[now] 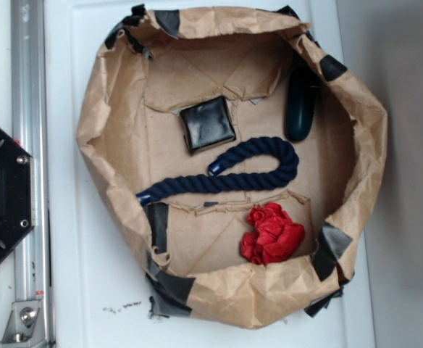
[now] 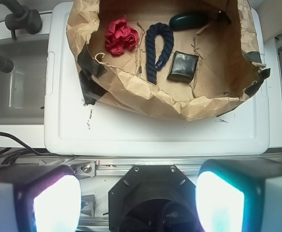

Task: Grab the black box.

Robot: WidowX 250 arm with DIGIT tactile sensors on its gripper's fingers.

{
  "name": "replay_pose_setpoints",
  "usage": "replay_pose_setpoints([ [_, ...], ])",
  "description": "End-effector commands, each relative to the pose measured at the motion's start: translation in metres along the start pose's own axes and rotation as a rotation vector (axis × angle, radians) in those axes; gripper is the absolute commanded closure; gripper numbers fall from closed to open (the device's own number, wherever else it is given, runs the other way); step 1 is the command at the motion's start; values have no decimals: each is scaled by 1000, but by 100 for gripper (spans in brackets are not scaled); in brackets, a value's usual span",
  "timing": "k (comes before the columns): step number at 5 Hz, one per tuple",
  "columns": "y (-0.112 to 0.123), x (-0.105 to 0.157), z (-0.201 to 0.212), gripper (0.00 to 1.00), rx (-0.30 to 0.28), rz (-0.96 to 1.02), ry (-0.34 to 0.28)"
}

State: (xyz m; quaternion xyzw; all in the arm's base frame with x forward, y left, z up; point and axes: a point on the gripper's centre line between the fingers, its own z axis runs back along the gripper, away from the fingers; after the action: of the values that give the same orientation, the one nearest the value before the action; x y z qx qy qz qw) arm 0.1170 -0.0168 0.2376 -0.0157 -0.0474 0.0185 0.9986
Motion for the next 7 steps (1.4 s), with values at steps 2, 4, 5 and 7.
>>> replay_pose_setpoints([
  [2,15,47,-35,0,-37,74,60],
  [4,47,94,-96,0,57,457,-47],
  [5,55,88,-126,0,145,550,-24],
  [7,109,101,-186,0,276,517,80],
])
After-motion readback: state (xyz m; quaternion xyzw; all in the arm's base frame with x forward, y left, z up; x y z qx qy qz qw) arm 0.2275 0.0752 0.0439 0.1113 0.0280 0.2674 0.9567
